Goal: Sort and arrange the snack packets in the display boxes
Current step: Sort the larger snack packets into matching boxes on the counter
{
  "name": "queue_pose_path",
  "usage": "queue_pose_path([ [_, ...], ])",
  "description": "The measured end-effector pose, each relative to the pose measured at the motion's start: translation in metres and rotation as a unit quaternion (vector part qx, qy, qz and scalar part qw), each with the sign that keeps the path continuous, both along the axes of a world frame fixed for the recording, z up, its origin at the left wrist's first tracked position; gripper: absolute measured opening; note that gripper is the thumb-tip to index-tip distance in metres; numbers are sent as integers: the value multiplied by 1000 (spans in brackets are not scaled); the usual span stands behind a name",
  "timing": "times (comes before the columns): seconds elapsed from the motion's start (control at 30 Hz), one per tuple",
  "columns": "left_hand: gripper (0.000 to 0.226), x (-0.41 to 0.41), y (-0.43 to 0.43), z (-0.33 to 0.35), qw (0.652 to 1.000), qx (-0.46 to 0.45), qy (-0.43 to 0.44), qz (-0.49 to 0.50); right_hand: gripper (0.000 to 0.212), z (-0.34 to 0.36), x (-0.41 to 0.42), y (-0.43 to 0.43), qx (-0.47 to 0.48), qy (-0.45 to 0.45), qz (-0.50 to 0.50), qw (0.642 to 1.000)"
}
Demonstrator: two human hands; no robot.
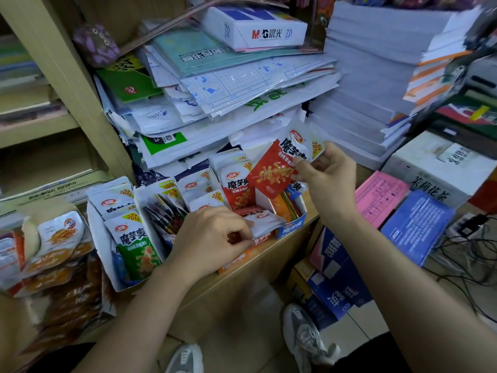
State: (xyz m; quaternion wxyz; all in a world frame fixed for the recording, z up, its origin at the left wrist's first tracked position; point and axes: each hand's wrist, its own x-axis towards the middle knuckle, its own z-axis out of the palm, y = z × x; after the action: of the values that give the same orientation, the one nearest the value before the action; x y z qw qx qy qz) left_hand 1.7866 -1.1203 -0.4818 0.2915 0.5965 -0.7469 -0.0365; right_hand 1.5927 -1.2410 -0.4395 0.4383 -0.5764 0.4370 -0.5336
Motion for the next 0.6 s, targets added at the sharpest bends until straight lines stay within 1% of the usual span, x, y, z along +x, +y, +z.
queue_pose_path([
  [0.07, 10, -2, 0, -2, 1000, -14, -7, 1, 10, -7, 4, -2, -1, 18, 7, 1000],
  [0.13, 9, -3, 0, -3, 999, -32, -9, 9, 2, -17, 9, -4, -16, 90, 39, 995],
  [0.2, 8, -4, -1, -5, 998, -55, -14, 23, 18, -25, 12, -4, -45, 198, 65, 977],
  [0.23, 7, -4, -1, -5, 997, -71, -17, 31, 29, -28, 14, -5, -61, 241, 64, 966],
  [0.27, 7, -5, -2, -6, 995, -87, -21, 37, 38, -30, 14, -6, -71, 264, 59, 960],
  [0.33, 4, -6, -5, -9, 992, -116, -30, 46, 45, -31, 13, -9, -71, 272, 51, 958],
  [0.4, 17, -5, -9, -12, 989, -122, -49, 67, 48, -32, 13, -12, -42, 283, 78, 955],
  [0.5, 40, -4, -15, -14, 987, -87, -81, 109, 45, -34, 16, -13, 30, 303, 129, 944],
  [0.53, 45, -4, -16, -14, 987, -72, -83, 122, 39, -33, 16, -14, 61, 286, 138, 946],
  [0.6, 55, -3, -19, -12, 986, -44, -80, 140, 27, -27, 15, -11, 127, 217, 161, 954],
])
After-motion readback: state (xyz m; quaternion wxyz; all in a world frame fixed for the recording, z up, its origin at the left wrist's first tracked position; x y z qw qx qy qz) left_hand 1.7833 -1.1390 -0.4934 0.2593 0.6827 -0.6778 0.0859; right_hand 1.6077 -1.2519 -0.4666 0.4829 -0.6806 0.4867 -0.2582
